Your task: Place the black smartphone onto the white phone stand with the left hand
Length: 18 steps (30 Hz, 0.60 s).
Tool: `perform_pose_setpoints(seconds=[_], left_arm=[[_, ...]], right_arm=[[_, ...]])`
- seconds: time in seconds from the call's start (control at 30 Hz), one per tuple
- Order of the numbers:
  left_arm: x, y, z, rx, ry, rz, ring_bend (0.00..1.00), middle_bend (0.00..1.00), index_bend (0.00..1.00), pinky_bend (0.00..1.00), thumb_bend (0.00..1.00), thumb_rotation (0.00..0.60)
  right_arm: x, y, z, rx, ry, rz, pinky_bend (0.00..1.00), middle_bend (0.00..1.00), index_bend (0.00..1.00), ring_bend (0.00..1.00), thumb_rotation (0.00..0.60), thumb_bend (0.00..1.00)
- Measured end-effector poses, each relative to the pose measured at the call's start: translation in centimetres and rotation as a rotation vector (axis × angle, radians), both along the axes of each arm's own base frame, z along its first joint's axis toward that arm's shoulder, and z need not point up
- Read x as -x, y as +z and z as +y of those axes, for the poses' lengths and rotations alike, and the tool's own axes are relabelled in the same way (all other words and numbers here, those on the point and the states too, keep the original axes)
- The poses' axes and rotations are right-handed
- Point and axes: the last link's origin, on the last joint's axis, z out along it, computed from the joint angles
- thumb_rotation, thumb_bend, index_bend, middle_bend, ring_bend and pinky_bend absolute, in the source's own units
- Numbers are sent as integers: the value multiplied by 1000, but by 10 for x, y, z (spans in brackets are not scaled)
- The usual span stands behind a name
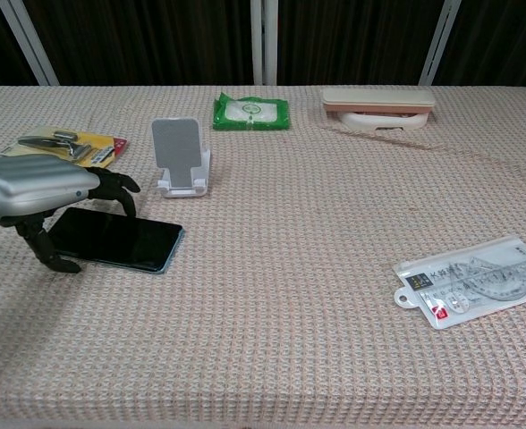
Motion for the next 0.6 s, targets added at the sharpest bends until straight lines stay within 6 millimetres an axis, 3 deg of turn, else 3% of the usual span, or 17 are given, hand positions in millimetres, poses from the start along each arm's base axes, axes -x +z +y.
perform_pose_setpoints(seconds=[0.27,0.43,0.6], left_arm=[[-1,-1,1,-16,-12,2,75,85,484,238,225,600],[-3,3,0,-55,-42,-4,84,249,534,240,298,600],[-2,10,-3,-92,-83,4,179,431,560,272,364,600]], right_arm=[[2,1,1,6,-7,-8,0,0,0,0,600,158],[3,2,2,7,-11,-11,0,0,0,0,600,159],[3,1,2,5,-11,-13,0,0,0,0,600,160]])
